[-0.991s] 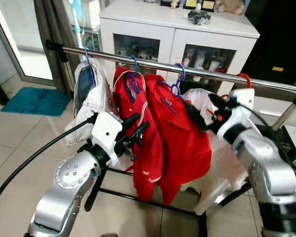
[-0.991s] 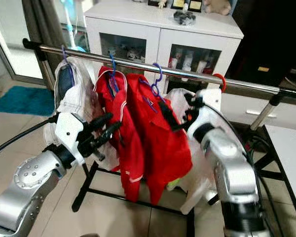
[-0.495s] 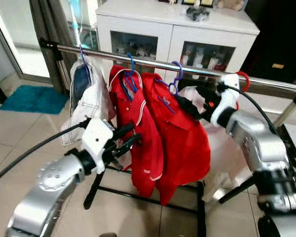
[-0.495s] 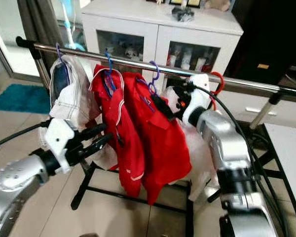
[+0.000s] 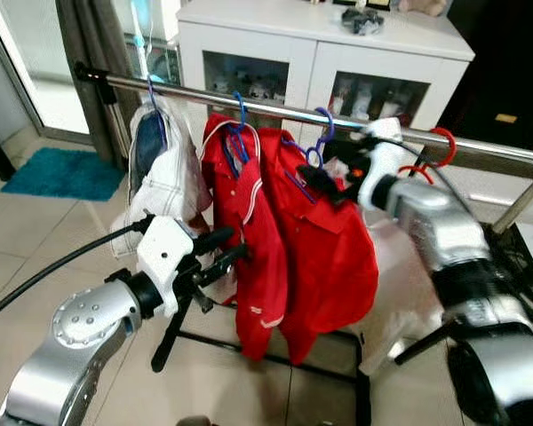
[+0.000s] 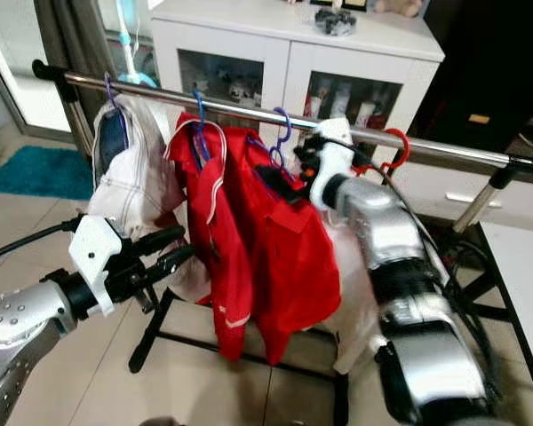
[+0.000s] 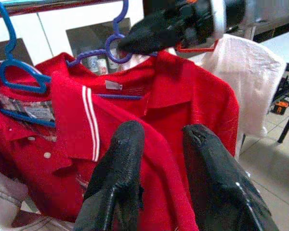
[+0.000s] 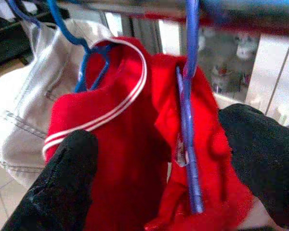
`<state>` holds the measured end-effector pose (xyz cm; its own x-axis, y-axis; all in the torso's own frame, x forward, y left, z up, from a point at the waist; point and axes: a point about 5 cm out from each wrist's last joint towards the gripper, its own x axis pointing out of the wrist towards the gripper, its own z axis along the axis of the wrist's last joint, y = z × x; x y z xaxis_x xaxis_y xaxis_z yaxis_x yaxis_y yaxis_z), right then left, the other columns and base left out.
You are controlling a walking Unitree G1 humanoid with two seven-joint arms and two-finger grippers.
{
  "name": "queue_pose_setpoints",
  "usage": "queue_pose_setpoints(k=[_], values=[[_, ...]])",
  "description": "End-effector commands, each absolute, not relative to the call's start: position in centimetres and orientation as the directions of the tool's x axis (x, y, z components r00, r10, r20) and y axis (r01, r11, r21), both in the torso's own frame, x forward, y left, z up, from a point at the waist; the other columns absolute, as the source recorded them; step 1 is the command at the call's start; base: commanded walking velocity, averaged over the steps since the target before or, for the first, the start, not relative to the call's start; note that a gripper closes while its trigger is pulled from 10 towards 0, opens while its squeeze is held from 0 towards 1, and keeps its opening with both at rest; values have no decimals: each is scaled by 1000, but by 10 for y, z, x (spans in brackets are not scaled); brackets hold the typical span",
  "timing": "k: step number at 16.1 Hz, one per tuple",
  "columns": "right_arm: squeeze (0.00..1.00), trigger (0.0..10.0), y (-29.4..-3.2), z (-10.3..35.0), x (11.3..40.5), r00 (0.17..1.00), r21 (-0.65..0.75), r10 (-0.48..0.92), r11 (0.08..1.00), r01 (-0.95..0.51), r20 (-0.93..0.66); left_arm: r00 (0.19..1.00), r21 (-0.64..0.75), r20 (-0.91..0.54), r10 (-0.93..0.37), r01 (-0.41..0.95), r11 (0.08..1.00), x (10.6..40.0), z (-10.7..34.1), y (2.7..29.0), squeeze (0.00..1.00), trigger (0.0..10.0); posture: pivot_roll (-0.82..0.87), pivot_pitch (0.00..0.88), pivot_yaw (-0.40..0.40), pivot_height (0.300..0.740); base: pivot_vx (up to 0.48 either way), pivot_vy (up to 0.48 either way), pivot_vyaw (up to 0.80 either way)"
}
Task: Hang hanger
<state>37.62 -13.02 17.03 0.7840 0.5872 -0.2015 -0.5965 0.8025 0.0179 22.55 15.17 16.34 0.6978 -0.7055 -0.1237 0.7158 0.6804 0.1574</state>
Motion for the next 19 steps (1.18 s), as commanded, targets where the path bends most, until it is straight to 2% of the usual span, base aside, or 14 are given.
queue_pose_setpoints(k=[1, 4, 5, 6, 7, 8, 9, 10, 16, 19], values=[[0, 10000, -131, 174, 382, 800, 14, 562, 820, -572, -209, 690, 163, -117, -714, 723, 671, 225, 167, 150, 0, 10000, 165, 0, -63, 740, 0, 0, 0], [0, 10000, -126, 174, 388, 804, 69, 555, 830, -554, -215, 687, 161, -118, -717, 726, 669, 225, 167, 151, 0, 10000, 170, 0, -61, 740, 0, 0, 0], [0, 8353, -125, 174, 389, 805, 78, 550, 833, -548, -221, 685, 160, -119, -718, 727, 667, 225, 167, 150, 0, 10000, 170, 0, -61, 740, 0, 0, 0], [0, 4980, -125, 172, 390, 809, 82, 540, 839, -537, -233, 683, 159, -119, -721, 729, 665, 225, 167, 150, 0, 10000, 170, 0, -61, 740, 0, 0, 0], [0, 4510, -124, 171, 392, 810, 86, 536, 843, -532, -238, 681, 158, -119, -722, 731, 664, 225, 167, 149, 0, 10000, 170, 0, -59, 740, 0, 0, 0], [0, 3137, -123, 171, 392, 810, 99, 535, 843, -528, -239, 680, 158, -119, -723, 732, 662, 225, 167, 149, 0, 10000, 170, 0, -59, 740, 0, 0, 0], [0, 2196, -121, 171, 393, 811, 105, 535, 844, -526, -238, 679, 158, -118, -724, 733, 661, 225, 167, 148, 0, 10000, 170, 0, -59, 740, 0, 0, 0], [0, 0, -120, 171, 394, 810, 110, 538, 842, -528, -234, 678, 158, -118, -725, 734, 661, 226, 167, 148, 0, 10000, 172, 0, -59, 740, 0, 0, 0], [0, 0, -116, 171, 395, 809, 125, 541, 841, -527, -230, 677, 162, -115, -727, 735, 658, 226, 168, 147, 0, 10000, 172, 0, -59, 740, 0, 0, 0], [0, 0, -115, 170, 397, 812, 128, 533, 846, -518, -238, 715, 181, -28, -698, 691, 700, 233, 179, 148, 0, 10000, 172, 0, -62, 740, 0, 0, 0]])
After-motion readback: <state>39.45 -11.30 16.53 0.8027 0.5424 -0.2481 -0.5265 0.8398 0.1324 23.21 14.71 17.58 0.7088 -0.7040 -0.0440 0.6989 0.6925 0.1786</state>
